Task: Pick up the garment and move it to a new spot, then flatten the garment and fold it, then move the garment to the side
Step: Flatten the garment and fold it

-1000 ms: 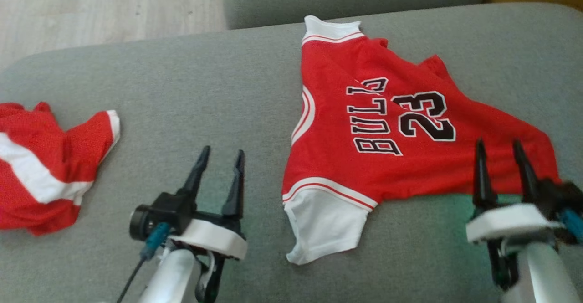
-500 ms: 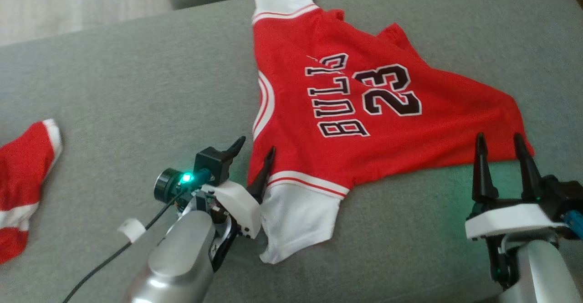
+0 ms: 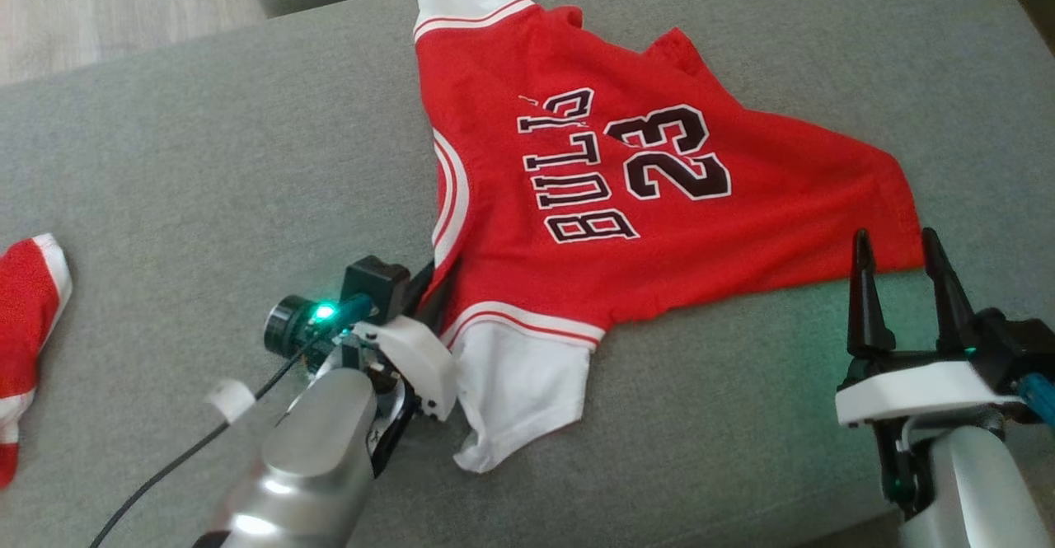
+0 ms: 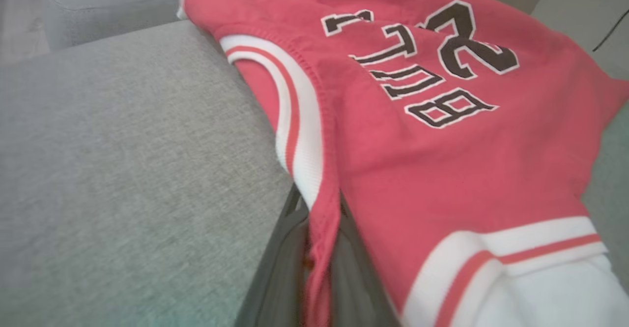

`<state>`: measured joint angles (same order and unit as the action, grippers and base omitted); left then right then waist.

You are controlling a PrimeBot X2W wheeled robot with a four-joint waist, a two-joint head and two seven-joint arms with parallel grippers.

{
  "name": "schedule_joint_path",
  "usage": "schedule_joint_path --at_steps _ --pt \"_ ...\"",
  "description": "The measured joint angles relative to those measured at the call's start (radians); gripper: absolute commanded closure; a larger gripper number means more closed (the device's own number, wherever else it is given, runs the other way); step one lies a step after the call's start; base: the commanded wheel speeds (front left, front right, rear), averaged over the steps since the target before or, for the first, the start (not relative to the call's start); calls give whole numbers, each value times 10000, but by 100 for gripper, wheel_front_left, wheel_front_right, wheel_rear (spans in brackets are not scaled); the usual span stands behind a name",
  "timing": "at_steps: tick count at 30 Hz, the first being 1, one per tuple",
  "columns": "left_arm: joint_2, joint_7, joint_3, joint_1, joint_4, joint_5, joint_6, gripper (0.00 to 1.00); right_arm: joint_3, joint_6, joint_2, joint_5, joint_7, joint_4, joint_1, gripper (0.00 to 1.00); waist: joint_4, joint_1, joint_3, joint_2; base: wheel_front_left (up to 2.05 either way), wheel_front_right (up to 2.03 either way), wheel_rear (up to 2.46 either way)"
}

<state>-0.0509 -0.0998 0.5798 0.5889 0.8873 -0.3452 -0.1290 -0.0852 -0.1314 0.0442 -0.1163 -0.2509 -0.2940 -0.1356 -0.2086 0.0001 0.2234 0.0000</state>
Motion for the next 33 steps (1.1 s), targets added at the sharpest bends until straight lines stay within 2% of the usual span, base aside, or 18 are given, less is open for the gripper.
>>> schedule_joint_path --at_steps 6,11,17,18,19,20,23,26,30,33 --pt "-146 -1104 -280 141 92 4 602 100 35 0 0 21 0 128 0 0 216 -1 -91 0 0 0 0" --pt "-491 -1407 -617 675 -255 36 1032 100 56 0 0 36 0 182 2 0 489 -1 -181 0 0 0 0" --pt "-1005 -1492 -633 862 -416 420 1124 100 161 0 0 121 0 186 -2 0 799 -1 -254 0 0 0 0" --pt "-1078 -1494 -619 895 -408 472 1110 75 178 0 0 121 0 184 -3 0 844 -1 -256 0 0 0 0" --pt "-1143 -1494 -546 956 -357 550 1039 31 190 0 0 121 0 184 -3 0 893 -1 -259 0 0 0 0" --pt "-1179 -1494 -462 1029 -249 625 976 0 211 0 2 121 0 180 -4 0 937 -1 -262 0 0 0 0" --pt "-1233 -1494 -376 1071 -148 807 1158 0 376 0 2 121 0 165 -7 0 1021 -1 -236 0 0 0 0" --pt "-1223 -1496 -487 998 -602 811 1386 0 391 0 4 121 0 165 -6 0 1155 -1 -214 0 0 0 0" --pt "-1208 -1509 -725 396 -1831 918 1697 0 506 0 4 119 0 171 3 0 1360 -1 -259 0 0 0 0" --pt "-1070 -1522 -1108 -884 -3041 899 1887 0 523 0 4 119 0 188 61 0 1622 -1 -433 0 0 0 0"
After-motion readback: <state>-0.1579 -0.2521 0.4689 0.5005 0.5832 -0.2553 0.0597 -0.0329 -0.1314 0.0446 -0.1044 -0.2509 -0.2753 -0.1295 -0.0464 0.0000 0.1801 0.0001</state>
